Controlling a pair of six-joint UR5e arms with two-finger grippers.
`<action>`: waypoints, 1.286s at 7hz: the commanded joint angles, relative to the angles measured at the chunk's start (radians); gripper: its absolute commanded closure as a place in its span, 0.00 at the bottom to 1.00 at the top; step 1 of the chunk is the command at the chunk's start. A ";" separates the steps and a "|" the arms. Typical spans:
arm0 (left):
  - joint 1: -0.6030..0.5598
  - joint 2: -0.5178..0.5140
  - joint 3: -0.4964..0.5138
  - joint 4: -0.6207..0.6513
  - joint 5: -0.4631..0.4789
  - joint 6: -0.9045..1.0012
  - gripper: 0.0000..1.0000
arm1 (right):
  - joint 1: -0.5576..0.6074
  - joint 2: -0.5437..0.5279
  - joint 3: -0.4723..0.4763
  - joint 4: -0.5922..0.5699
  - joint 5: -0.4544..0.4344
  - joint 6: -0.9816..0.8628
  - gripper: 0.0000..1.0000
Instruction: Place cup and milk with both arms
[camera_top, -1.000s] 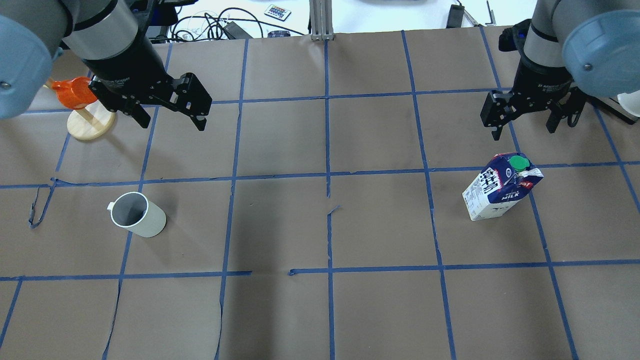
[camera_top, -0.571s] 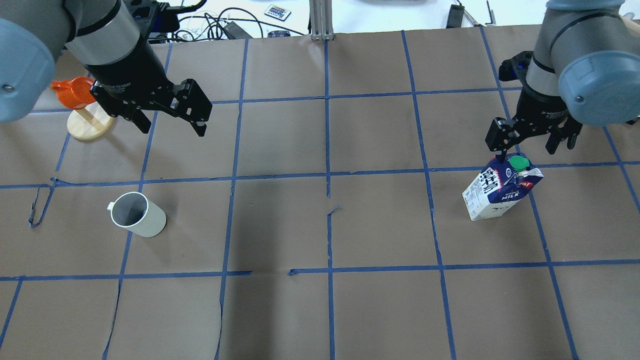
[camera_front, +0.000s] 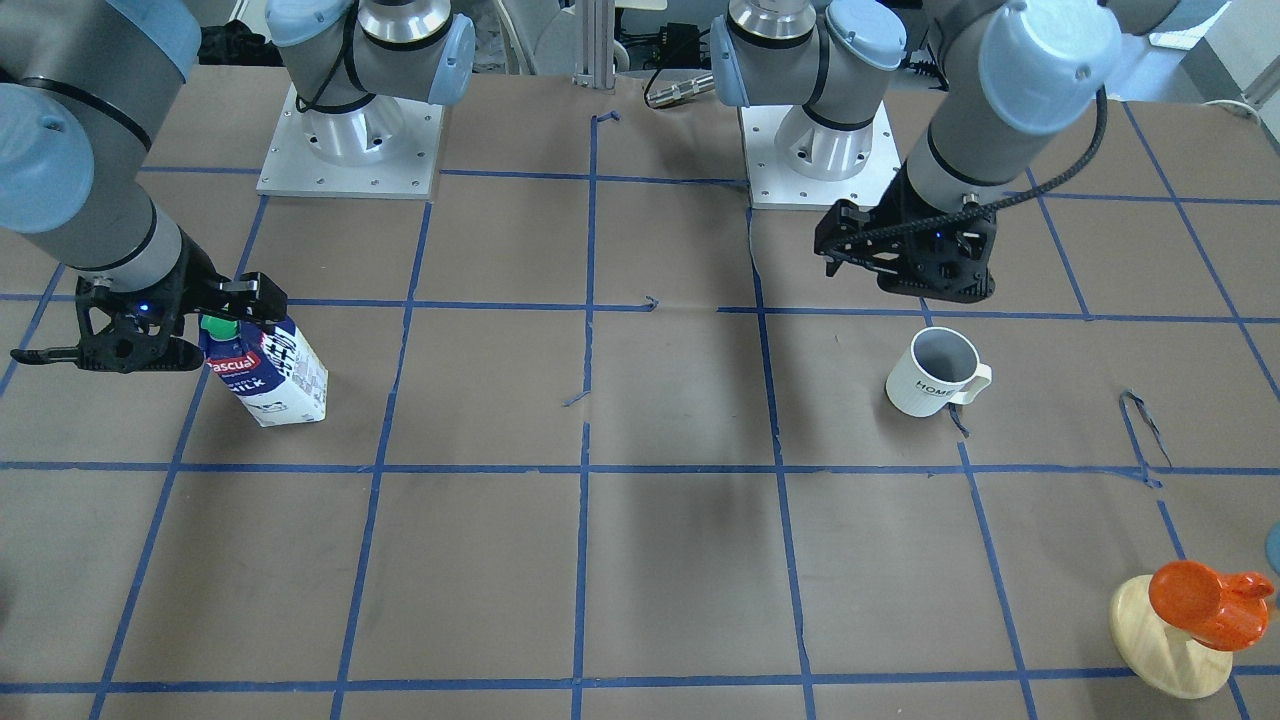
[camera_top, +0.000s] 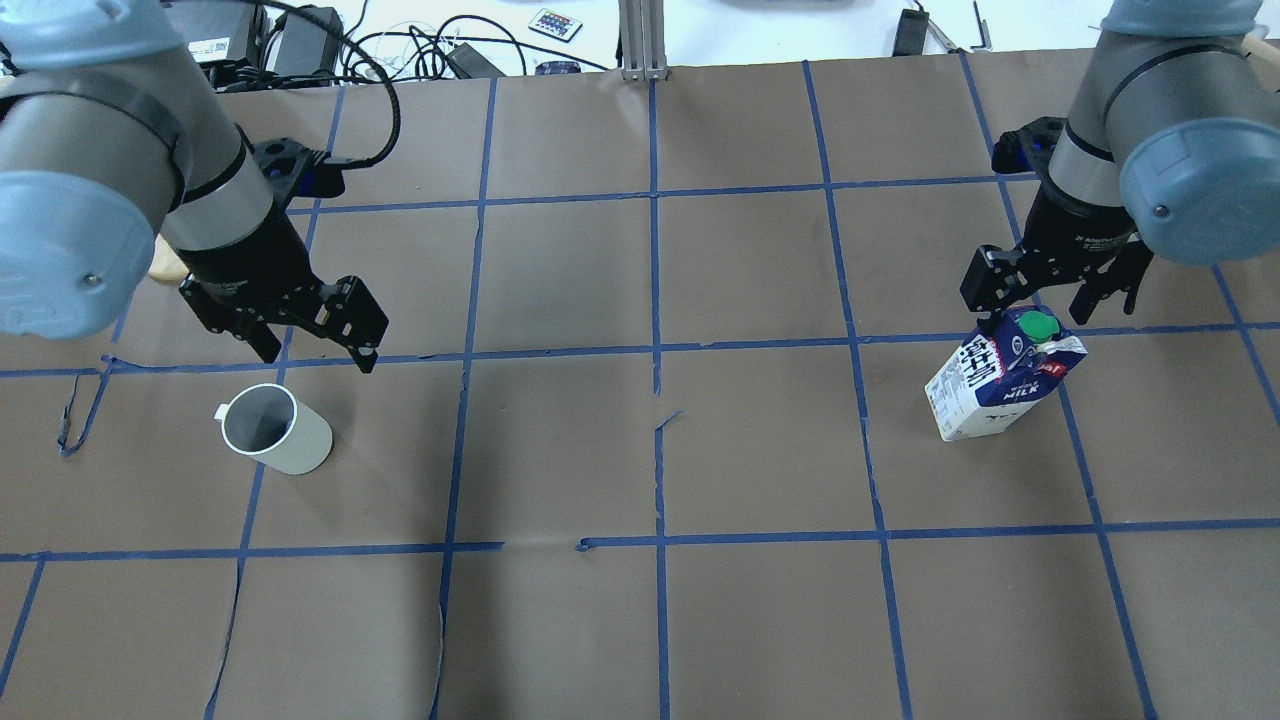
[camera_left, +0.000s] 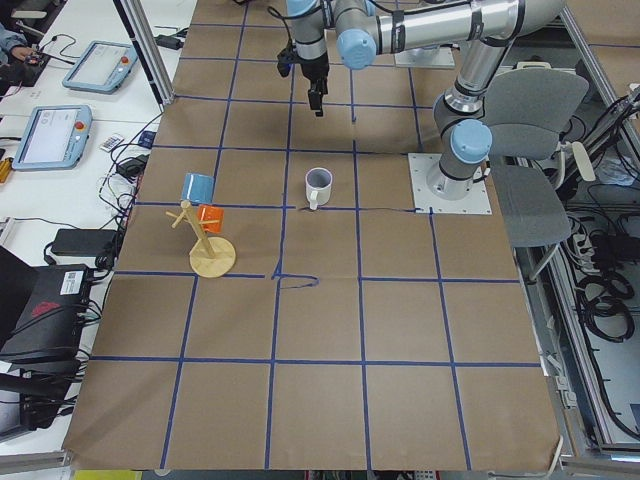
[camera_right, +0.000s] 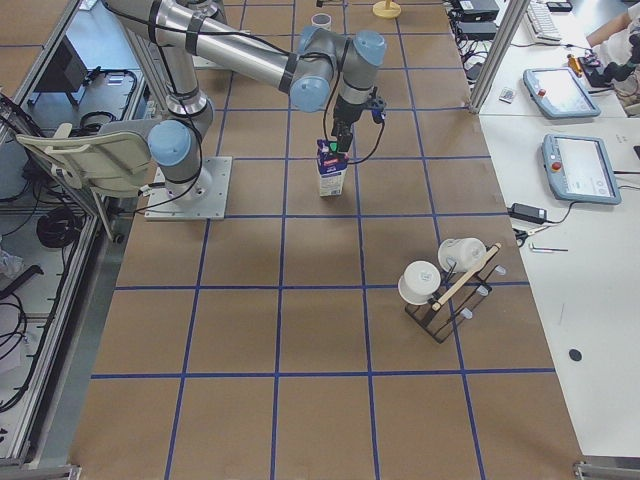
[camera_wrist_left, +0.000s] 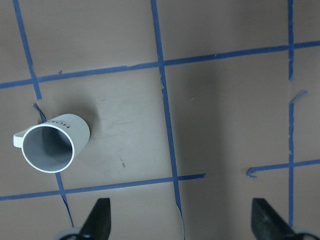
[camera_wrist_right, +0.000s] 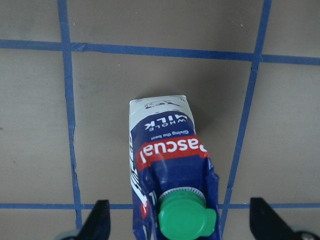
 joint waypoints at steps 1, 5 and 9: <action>0.139 -0.011 -0.224 0.270 0.040 0.270 0.00 | 0.000 0.000 0.014 -0.006 0.001 -0.006 0.09; 0.183 -0.056 -0.301 0.420 0.126 0.369 0.14 | -0.003 0.000 0.014 -0.006 -0.008 -0.024 0.30; 0.172 -0.062 -0.298 0.419 0.085 0.351 0.66 | -0.003 -0.002 0.009 0.003 -0.011 -0.021 0.75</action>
